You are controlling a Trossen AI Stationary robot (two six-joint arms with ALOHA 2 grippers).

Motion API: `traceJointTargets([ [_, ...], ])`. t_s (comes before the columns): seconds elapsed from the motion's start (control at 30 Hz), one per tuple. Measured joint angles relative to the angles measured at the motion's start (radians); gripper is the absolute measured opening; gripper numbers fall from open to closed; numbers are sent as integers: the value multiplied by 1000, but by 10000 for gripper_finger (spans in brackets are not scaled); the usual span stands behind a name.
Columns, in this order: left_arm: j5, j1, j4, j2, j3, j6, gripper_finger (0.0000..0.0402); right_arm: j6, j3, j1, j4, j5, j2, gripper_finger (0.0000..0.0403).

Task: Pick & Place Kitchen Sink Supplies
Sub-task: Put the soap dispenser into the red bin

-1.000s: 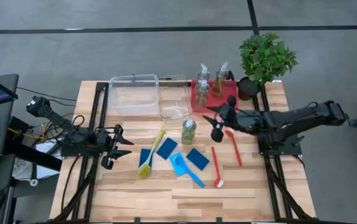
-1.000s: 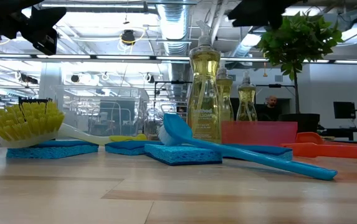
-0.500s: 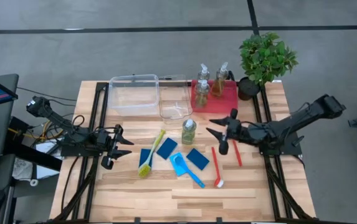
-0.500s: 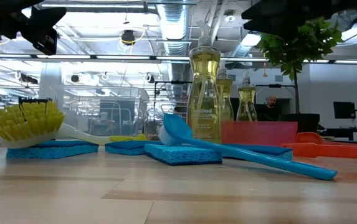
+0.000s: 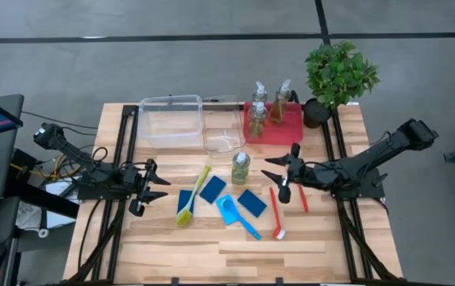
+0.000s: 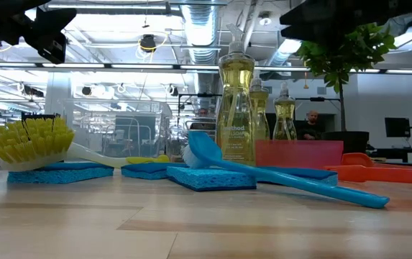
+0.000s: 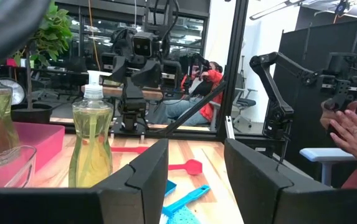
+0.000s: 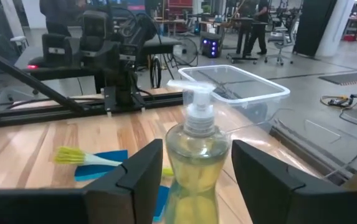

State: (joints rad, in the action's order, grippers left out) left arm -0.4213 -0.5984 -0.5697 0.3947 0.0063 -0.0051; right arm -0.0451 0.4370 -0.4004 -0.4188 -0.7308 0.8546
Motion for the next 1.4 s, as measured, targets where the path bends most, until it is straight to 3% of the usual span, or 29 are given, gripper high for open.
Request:
traceJointTargets([
  [0.27,0,0,0,0,0,0,158,49,0,0,-114,53,76,180],
  [0.8,0,0,0,0,0,0,158,56,0,3,-114,53,115,185],
  [1.23,0,0,0,0,0,0,158,55,0,3,-114,53,114,245],
  [1.4,0,0,0,0,0,0,158,54,0,6,-114,53,114,250],
])
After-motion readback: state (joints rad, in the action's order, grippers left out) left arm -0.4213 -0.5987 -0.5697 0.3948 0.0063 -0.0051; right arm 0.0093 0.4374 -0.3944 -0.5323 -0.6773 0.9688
